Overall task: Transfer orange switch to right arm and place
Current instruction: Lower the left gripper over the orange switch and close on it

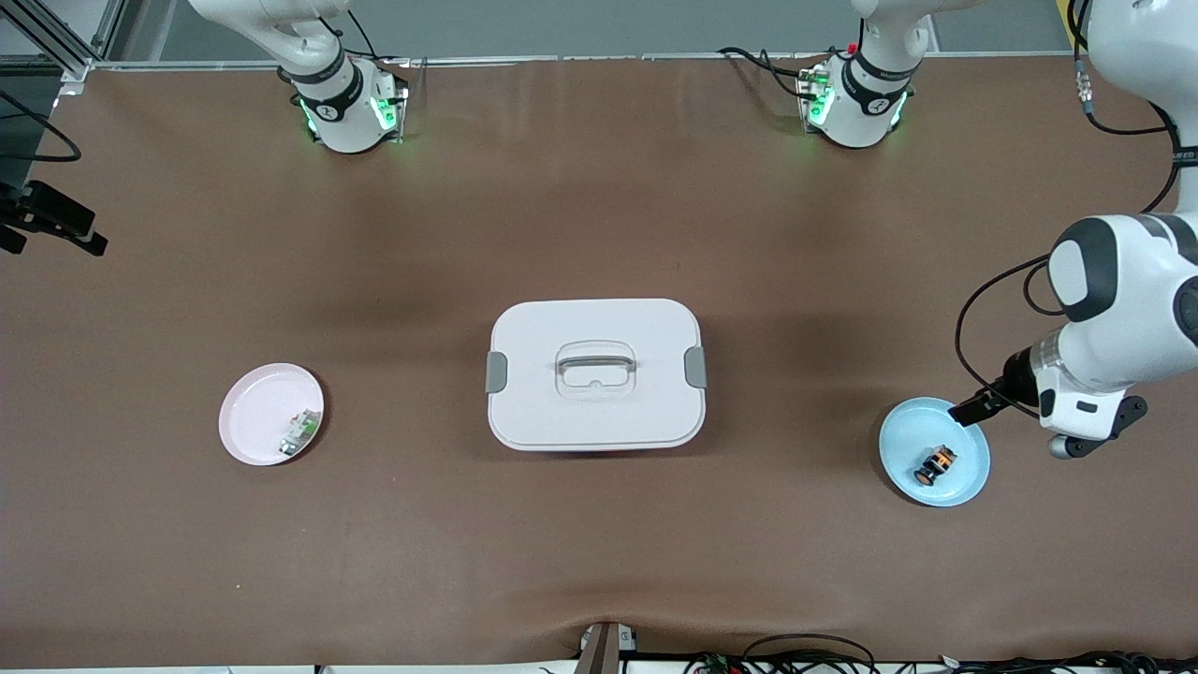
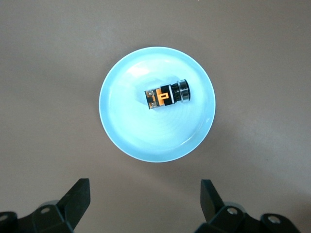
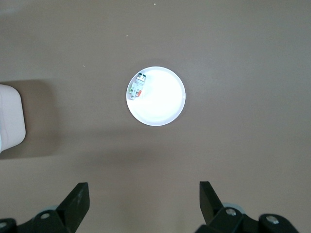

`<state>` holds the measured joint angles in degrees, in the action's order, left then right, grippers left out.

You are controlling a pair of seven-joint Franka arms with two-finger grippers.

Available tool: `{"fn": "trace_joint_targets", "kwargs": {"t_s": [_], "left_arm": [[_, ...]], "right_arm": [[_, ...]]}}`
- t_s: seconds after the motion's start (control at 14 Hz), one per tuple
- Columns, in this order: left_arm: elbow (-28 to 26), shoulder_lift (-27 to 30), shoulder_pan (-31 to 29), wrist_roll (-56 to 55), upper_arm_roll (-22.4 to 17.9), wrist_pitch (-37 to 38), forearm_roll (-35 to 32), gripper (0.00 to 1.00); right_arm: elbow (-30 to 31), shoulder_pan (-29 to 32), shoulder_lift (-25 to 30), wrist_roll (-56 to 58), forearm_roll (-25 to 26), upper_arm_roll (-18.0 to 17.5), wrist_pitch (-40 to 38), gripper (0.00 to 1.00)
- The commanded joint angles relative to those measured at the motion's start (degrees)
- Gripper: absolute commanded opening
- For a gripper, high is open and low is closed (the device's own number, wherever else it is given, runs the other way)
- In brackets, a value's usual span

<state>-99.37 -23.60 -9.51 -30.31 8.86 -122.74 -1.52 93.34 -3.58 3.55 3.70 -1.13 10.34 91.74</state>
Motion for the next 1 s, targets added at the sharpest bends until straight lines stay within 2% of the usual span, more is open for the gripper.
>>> {"fn": "trace_joint_targets", "kwargs": {"t_s": [0.0, 0.14, 0.93], "left_arm": [[2.34, -3.37, 0.02, -0.8, 0.02, -2.32, 0.55, 1.0], [3.39, -5.04, 0.02, -0.89, 0.02, -4.17, 0.64, 1.0], [16.93, -20.34, -0.33, -2.03, -0.42, -6.55, 0.12, 1.0]], "right_arm": [[-1.59, -0.02, -0.82, -0.1, 0.43, -0.06, -0.86, 1.0], [-1.59, -0.02, -0.82, -0.1, 0.43, -0.06, -0.86, 1.0], [-1.59, -0.11, -0.82, -0.19, 0.43, -0.06, -0.86, 1.0]]}}
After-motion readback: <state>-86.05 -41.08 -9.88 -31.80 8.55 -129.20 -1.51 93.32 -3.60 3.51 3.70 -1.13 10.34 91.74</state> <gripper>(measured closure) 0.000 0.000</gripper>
